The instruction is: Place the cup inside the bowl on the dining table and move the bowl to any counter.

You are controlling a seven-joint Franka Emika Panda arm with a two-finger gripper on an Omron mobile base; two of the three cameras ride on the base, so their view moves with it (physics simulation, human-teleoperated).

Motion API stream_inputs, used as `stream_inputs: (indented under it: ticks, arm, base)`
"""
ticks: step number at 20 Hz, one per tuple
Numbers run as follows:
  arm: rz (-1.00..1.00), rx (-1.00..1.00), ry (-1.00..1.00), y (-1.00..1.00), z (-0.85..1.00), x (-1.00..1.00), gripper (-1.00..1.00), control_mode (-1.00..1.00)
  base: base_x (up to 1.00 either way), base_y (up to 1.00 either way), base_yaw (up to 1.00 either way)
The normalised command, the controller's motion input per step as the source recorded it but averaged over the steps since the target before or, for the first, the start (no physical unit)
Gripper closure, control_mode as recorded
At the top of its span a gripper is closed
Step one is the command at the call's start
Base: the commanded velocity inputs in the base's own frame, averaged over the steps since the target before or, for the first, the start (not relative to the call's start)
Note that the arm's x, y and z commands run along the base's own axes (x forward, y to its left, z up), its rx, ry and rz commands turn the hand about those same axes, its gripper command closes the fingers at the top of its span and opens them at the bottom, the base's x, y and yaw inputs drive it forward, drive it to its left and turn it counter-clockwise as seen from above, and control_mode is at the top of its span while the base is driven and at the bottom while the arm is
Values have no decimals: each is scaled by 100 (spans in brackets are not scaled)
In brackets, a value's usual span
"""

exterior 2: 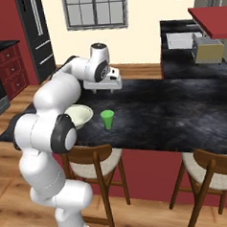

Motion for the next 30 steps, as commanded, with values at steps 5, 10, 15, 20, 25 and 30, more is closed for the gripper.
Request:
stream_inputs:
  ticks: [5, 10, 15, 20, 25, 30]
  arm:
    - [0, 3, 0, -13, -19, 22, -100, -100]
    - [0, 5, 0, -13, -12, 19, -100, -100]
    - [0, 8, 0, -9, -2, 0, -100, -100]
    - [0, 8, 3, -5, -4, 0, -100, -100]
    - [0, 7, 4, 0, -7, 0, -100, -100]
    - [-2, 5, 4, 0, -11, 0, -100, -100]
  base:
    - [0, 0, 0]
    - [0, 0, 0]
    - [0, 0, 0]
    - [0, 0, 0]
    - [0, 0, 0]
    - [0, 0, 0]
